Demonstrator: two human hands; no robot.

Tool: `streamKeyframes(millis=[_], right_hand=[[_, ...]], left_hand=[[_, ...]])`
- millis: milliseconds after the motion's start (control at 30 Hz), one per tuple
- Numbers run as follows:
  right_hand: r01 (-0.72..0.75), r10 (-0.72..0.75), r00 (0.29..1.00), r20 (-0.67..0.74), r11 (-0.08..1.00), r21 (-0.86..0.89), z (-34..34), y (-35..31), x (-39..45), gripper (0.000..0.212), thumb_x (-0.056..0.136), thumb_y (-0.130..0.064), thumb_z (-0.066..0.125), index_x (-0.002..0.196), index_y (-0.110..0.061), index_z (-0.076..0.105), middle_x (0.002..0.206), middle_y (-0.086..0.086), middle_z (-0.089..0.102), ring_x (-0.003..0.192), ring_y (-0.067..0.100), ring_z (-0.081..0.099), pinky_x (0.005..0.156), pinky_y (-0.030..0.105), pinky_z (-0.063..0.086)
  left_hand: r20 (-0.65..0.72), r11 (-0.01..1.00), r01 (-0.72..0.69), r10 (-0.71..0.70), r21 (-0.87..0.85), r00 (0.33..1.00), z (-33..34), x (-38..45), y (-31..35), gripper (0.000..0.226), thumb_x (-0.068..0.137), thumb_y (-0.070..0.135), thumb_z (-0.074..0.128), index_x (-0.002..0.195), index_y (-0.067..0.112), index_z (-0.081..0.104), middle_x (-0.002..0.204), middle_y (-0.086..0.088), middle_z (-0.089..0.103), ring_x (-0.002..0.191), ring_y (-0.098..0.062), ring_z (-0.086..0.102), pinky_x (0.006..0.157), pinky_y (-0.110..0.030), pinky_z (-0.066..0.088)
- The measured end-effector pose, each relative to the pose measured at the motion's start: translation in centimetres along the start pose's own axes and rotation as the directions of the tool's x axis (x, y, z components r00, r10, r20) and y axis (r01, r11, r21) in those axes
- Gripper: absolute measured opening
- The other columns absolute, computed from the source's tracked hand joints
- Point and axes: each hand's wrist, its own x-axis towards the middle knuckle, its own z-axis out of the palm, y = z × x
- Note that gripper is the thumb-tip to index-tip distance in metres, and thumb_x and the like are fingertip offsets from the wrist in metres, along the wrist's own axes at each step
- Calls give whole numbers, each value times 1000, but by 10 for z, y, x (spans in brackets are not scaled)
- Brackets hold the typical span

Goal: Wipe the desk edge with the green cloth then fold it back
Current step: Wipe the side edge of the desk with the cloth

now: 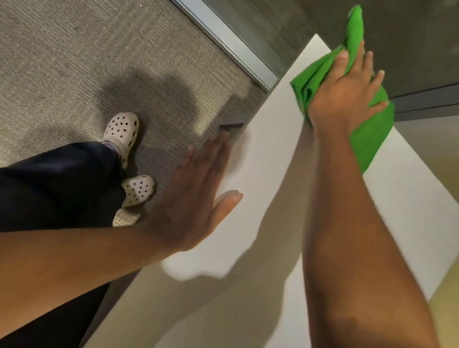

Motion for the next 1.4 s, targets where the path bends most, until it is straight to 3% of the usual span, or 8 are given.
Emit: streamKeyframes(millis=[100, 233, 367, 567, 867, 1100, 1300, 1400], right_hand=[[89, -89, 996, 2, 996, 9, -4, 7, -1, 56, 111, -50, 21, 165, -35, 30, 173, -12, 27, 164, 23, 14, 128, 67, 4], [366, -364, 929, 70, 930, -23, -8, 37, -74, 54, 113, -49, 23, 166, -38, 24, 176, -11, 16, 165, 24, 7, 130, 63, 6], [491, -462, 861, 214, 865, -104, -12, 86, -150, 56, 113, -51, 16, 168, -38, 13, 178, -12, 4, 165, 20, -6, 130, 64, 4], [675, -626, 730, 275, 722, -151, -7, 52, -109, 56, 111, -55, 14, 166, -43, 13, 178, -8, 8, 165, 25, -2, 129, 66, 5], [315, -311, 949, 55, 947, -66, 9, -47, 5, 51, 107, -44, 33, 156, -40, 45, 171, -11, 32, 160, 22, 26, 125, 56, 24], [390, -386, 919, 80, 920, -45, 10, -23, -75, 56, 113, -46, 26, 167, -35, 20, 178, -10, 9, 165, 23, 0, 131, 59, 2], [626, -588, 757, 286, 778, -56, 2, 30, -134, 58, 113, -49, 20, 168, -34, 12, 178, -10, 2, 165, 24, -6, 132, 49, -8], [885, -810, 430, 398, 466, -8, -11, 35, -88, 54, 112, -49, 23, 163, -33, 31, 174, -4, 25, 165, 31, 9, 130, 60, -1]], left_hand=[[10, 995, 7, -8, 98, 1000, -1, 3, 2, 80, 110, 50, 35, 167, -1, 14, 176, -21, 22, 164, -36, 24, 129, -59, 28], [-3, 998, 31, -31, -56, 1000, -5, 5, 4, 77, 106, 39, 51, 166, -1, 22, 176, -19, 24, 164, -35, 25, 128, -61, 28], [-25, 999, 33, -33, -36, 999, -8, 4, 7, 73, 108, 40, 44, 165, -1, 25, 177, -15, 23, 164, -31, 23, 127, -60, 32], [-66, 997, 55, -52, 54, 996, -3, 4, 9, 74, 108, 44, 42, 167, 2, 25, 176, -13, 27, 163, -27, 27, 125, -56, 39], [-121, 996, 40, -49, -79, 991, 12, 0, 4, 74, 110, 40, 46, 170, 9, 16, 180, -5, 16, 166, -22, 19, 132, -52, 27], [-149, 996, 71, -79, -61, 986, -7, 1, 13, 74, 106, 38, 56, 166, 4, 29, 175, -10, 31, 162, -24, 30, 125, -53, 39], [-26, 989, 57, -61, -136, 998, -14, 8, 7, 69, 106, 41, 44, 161, -1, 37, 173, -15, 32, 160, -30, 33, 121, -58, 42], [-19, 992, 39, -41, -122, 999, -9, 5, 5, 70, 106, 38, 45, 162, -2, 33, 174, -17, 28, 161, -31, 31, 123, -57, 40]])
